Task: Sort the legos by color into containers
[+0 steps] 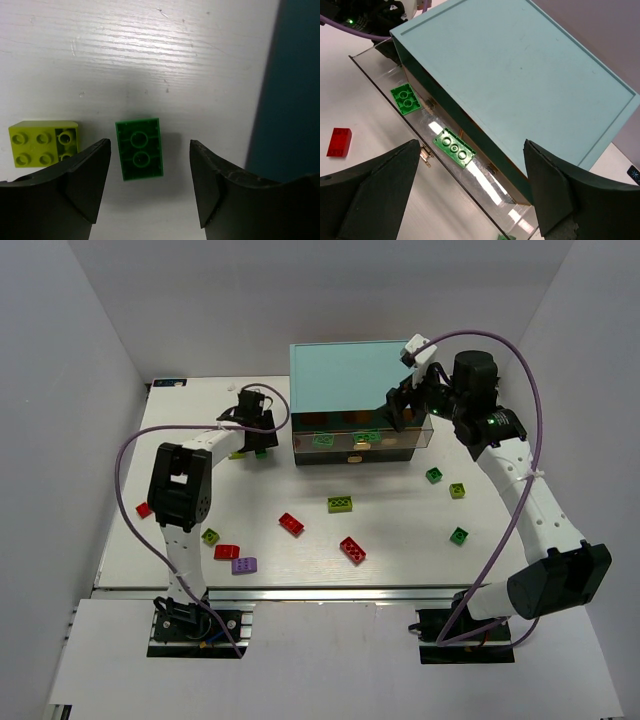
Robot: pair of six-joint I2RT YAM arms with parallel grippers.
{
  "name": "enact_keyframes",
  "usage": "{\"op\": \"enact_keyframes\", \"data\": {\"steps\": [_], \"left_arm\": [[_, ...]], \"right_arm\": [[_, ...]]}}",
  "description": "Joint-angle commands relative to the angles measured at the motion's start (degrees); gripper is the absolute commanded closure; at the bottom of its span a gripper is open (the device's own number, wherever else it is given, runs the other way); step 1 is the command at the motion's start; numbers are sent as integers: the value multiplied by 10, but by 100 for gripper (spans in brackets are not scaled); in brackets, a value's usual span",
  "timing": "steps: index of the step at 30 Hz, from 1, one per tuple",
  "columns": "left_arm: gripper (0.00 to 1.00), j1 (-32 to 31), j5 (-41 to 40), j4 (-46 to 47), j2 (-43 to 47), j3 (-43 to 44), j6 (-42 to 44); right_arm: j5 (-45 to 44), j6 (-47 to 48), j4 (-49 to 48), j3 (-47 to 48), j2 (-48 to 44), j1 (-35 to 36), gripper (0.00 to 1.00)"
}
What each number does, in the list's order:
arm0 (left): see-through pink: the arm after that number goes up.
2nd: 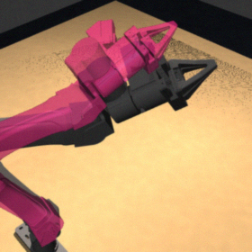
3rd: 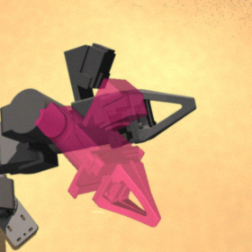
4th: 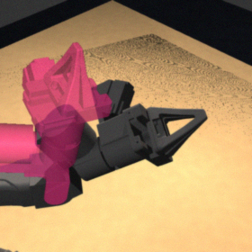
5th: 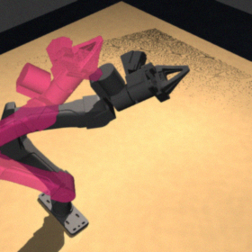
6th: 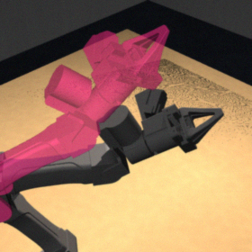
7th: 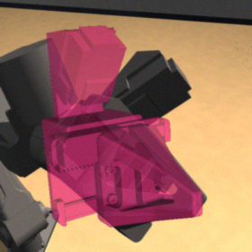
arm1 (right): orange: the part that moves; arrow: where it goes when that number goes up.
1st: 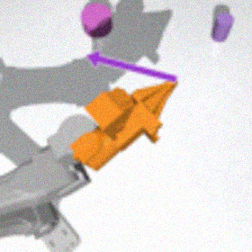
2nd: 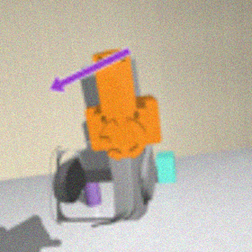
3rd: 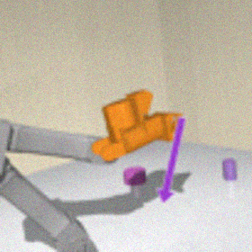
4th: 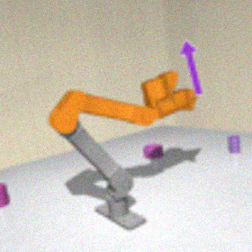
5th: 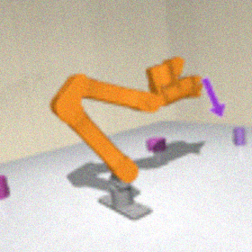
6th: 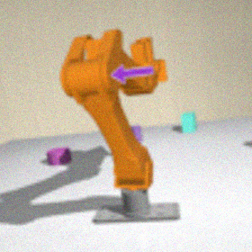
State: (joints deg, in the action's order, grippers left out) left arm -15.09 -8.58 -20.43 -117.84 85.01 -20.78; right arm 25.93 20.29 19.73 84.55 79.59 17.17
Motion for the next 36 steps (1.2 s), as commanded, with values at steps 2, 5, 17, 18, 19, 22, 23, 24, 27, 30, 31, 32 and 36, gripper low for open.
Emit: {"op": "enact_keyframes", "data": {"steps": [2, 5, 17, 18, 19, 22, 23, 24, 27, 30, 31, 32, 36], "left_arm": [[28, 2, -36, -19, -12, 37, 1], [39, 2, -43, -26, -37, 49, -8], [83, 2, -2, -37, 41, 66, -12], [85, 2, 12, -34, 61, 62, -3], [86, 2, 27, -23, 82, 58, 8], [90, 2, 81, -11, 160, 42, 42], [90, 2, 107, 1, 203, 14, 47], [91, 2, 128, 13, 225, 0, 52], [91, 2, 167, 47, 286, -37, 50], [91, 2, 218, 71, 302, -41, 42], [91, -5, 232, 78, 302, -39, 39], [91, -12, 251, 85, 300, -36, 31], [91, -18, 355, 126, 271, -20, -8]], "right_arm": [[5, -3, 6, 24, -1, -12, 11], [3, -4, 11, 26, 2, -18, 11], [-3, -26, 13, 20, 0, -37, 34], [-2, -26, 14, 16, 0, -41, 37], [2, -26, 13, 13, -1, -41, 40], [14, -19, 14, -1, -6, -47, 60], [20, -14, 17, -3, -8, -47, 74], [22, -12, 18, -6, -9, -49, 82], [23, -7, 22, -15, -14, -51, 100], [19, 1, 27, -20, -13, -54, 100], [18, 3, 29, -20, -13, -54, 100], [18, 4, 29, -21, -12, -55, 99], [14, 12, 32, -20, -10, -57, 95]]}}
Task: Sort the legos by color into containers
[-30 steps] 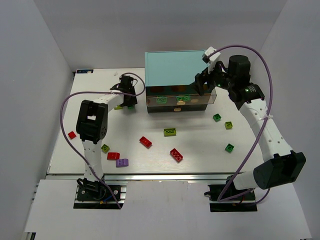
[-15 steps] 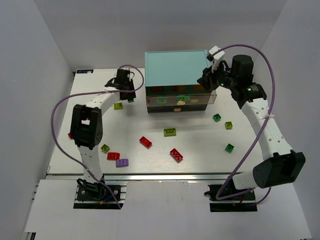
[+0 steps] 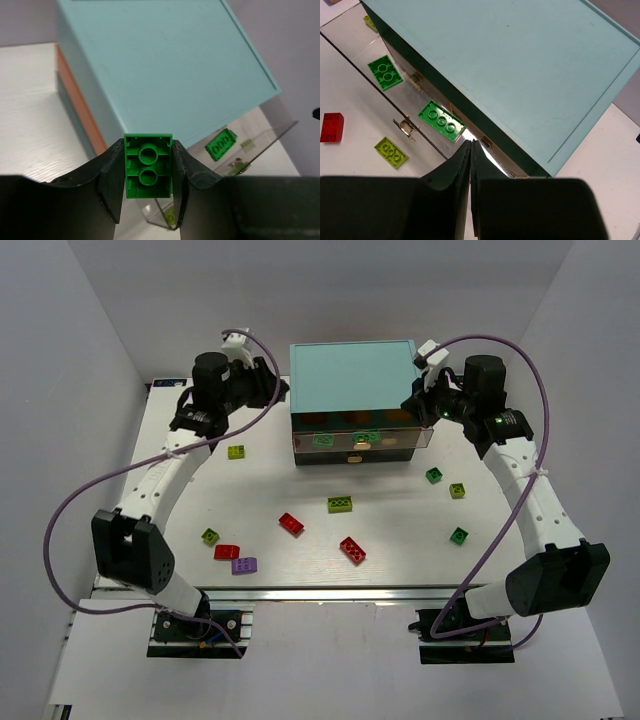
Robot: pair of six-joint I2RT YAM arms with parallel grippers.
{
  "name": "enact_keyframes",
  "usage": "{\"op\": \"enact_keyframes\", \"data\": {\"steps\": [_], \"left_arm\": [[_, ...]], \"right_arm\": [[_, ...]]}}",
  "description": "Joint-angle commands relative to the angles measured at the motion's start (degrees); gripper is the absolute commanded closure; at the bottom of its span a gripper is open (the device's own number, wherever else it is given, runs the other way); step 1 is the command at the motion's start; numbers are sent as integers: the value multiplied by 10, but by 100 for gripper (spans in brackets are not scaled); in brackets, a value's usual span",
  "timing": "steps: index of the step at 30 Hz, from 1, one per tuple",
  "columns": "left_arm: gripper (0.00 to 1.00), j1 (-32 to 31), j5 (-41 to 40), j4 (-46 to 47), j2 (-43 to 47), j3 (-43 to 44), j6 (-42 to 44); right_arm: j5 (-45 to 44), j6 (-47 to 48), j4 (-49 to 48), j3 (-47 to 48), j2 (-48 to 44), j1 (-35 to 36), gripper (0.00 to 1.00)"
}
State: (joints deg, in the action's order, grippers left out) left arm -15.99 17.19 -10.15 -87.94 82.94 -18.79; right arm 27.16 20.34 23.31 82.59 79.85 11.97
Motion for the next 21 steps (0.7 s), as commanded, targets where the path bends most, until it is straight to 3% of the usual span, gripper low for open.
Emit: {"op": "enact_keyframes", "data": {"steps": [1, 12, 18, 21], "left_arm": [[90, -9, 115, 29, -39, 1, -33], [84, -44, 137, 11, -79, 29, -40], [84, -62, 130, 4, -58, 17, -34], [78, -62, 130, -14, -58, 15, -23]], "right_arm": [[1, 10, -4, -1, -14, -4, 92], [-4, 15, -2, -16, -29, -10, 80], [-7, 19, 1, -21, -34, -14, 78], [-6, 19, 1, -23, -34, -14, 78]]}}
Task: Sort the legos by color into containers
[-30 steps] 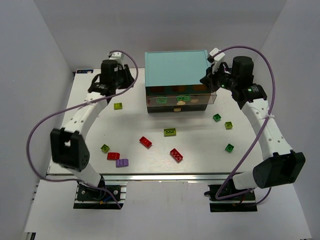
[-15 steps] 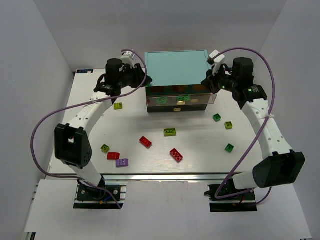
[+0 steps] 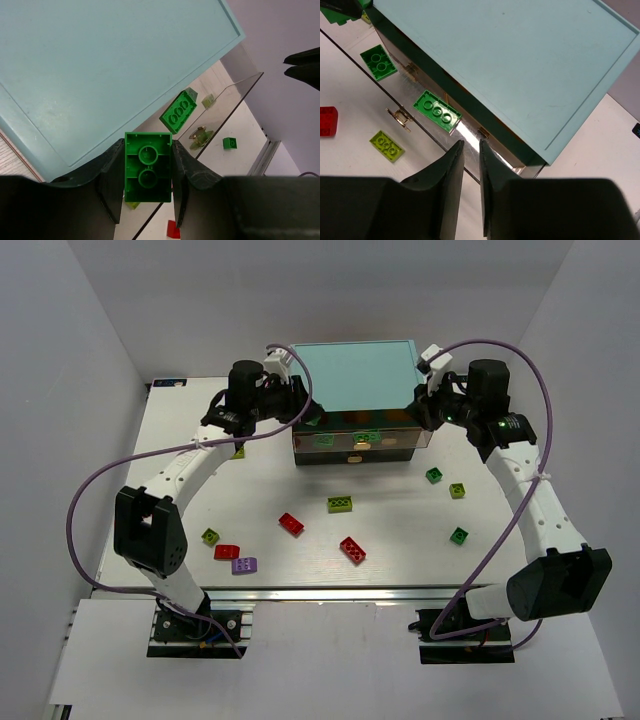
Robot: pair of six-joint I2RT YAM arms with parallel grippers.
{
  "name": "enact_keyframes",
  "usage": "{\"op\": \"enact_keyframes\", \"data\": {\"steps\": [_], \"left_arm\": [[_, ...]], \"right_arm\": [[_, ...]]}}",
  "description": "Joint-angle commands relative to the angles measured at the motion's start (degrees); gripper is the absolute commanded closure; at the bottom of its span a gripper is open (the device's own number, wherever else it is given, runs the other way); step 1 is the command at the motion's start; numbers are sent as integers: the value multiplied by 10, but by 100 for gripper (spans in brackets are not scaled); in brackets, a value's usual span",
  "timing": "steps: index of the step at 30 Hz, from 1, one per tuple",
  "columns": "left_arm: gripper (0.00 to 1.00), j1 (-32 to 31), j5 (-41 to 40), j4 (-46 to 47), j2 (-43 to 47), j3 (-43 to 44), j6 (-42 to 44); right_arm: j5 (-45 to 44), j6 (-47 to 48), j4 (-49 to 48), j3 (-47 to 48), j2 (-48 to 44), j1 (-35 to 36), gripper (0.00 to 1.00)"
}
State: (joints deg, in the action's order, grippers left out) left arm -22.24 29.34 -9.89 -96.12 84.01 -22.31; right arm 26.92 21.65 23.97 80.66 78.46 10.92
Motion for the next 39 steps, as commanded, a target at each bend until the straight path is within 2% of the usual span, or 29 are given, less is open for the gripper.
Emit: {"op": "enact_keyframes", "data": {"steps": [1, 2, 4, 5, 6, 9, 13, 17, 21, 22, 25, 26, 28, 29, 30, 32, 33, 35, 39], "left_arm": [[70, -6, 6, -19, 22, 3, 14], [63, -6, 3, -19, 22, 0, 15], [52, -6, -12, -15, 23, -8, 16], [42, -6, -14, -15, 23, -8, 16], [39, -6, -17, -16, 22, -5, 16], [36, -6, -24, -17, 13, 2, 17], [31, -6, -26, -18, 5, 33, 14], [36, -6, -33, -18, 23, 60, 2], [65, 2, -61, -6, 76, 52, -20], [75, 7, -73, -5, 89, 44, -23], [78, 7, -111, -8, 138, 12, -21], [70, 7, -115, -14, 147, 2, -21], [52, 7, -129, -21, 174, -25, -22], [38, 7, -132, -23, 182, -37, -24], [34, 7, -141, -23, 190, -64, -26], [29, 7, -154, -23, 225, -98, -33], [28, 7, -154, -25, 226, -106, -34], [26, 7, -166, -33, 242, -120, -35], [25, 7, -182, -50, 259, -133, -34]], "right_arm": [[-2, 7, -5, -4, -19, -5, 75], [-1, 6, -4, -4, -17, -4, 73], [1, 9, -1, -3, -17, -4, 60], [1, 13, 2, -3, -16, -5, 55], [1, 17, 5, -3, -16, -5, 46], [0, 27, 13, -4, -17, -5, 39], [0, 28, 23, -7, -18, -5, 35], [-33, -7, 46, 0, -18, -20, 38], [-52, -33, 83, -7, -30, -71, 60], [-47, -35, 87, -17, -37, -87, 64], [-35, -30, 114, -33, -51, -120, 70], [-33, -28, 122, -35, -49, -140, 70], [-30, -35, 143, -41, -44, -152, 57], [-28, -37, 145, -45, -41, -168, 50], [-24, -36, 150, -49, -36, -170, 36], [-8, -15, 183, -53, -7, -185, 24], [-7, -14, 183, -55, 5, -187, 22], [-12, 5, 182, -73, 35, -188, 11], [-51, 58, 141, -104, 85, -186, 11]]}}
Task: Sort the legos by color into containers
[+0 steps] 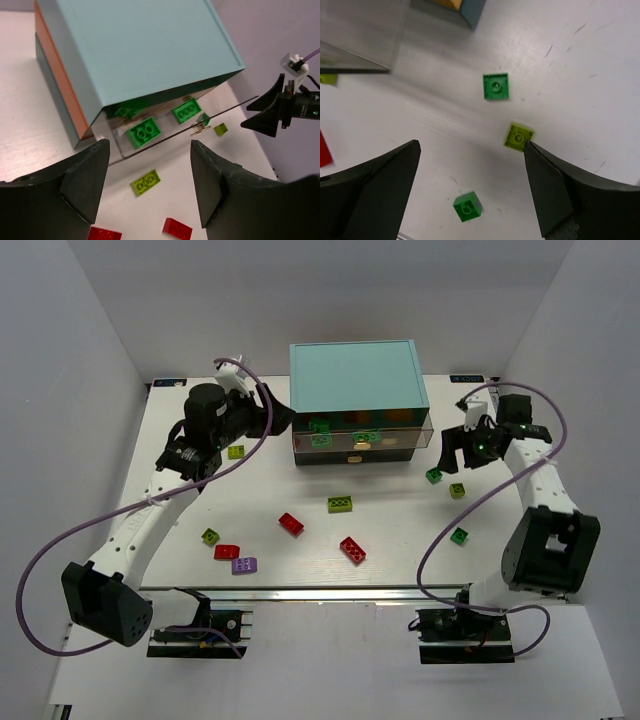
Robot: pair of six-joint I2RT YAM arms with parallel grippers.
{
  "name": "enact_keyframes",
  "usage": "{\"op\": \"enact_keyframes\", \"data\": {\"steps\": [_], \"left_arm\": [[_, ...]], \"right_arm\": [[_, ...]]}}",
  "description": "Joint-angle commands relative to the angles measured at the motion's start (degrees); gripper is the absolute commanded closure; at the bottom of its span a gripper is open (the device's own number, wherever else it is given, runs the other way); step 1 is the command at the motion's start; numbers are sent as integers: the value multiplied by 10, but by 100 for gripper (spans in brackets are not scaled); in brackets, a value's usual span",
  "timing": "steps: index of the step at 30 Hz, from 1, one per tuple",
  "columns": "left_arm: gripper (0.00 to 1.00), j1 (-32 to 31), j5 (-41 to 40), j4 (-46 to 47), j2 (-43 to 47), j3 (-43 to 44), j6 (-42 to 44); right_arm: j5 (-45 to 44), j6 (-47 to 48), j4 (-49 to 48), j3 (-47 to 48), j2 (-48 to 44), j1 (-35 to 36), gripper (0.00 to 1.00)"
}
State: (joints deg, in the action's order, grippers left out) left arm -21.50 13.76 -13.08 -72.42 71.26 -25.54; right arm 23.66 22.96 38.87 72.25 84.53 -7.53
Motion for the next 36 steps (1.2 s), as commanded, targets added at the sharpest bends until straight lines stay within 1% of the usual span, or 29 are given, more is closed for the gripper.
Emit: {"op": "enact_keyframes", "data": {"steps": [1, 3, 8, 14, 20, 27, 31, 32, 34, 35, 36], "left_arm": [[24, 0, -32, -21, 24, -6, 0], [24, 0, -37, -32, 28, -8, 1], [24, 0, -53, -42, 40, -24, -3], [24, 0, -65, -50, 50, -43, -16], [24, 0, -77, -71, 50, -38, -19], [24, 0, -86, -85, 50, -32, -24], [24, 0, -94, -90, 56, -38, -28], [24, 0, -96, -92, 60, -40, -28], [24, 0, -99, -97, 62, -46, -31], [24, 0, -102, -99, 67, -46, -31], [24, 0, -104, -100, 69, -48, -32]], "right_arm": [[-21, 56, -16, -24, 42, -2, 11], [-20, 78, -30, -23, 63, 0, 11], [-6, 81, -37, -11, 131, 1, 11], [-19, 57, -84, -14, 178, 2, 11], [-31, 17, -119, 2, 209, 9, 11], [-77, -12, -150, 9, 235, 41, 13], [-104, -28, -167, 0, 237, 58, 18], [-116, -34, -168, -1, 239, 59, 22], [-132, -43, -166, -4, 243, 62, 26], [-139, -48, -169, -5, 244, 61, 33], [-143, -48, -171, -11, 241, 61, 36]]}}
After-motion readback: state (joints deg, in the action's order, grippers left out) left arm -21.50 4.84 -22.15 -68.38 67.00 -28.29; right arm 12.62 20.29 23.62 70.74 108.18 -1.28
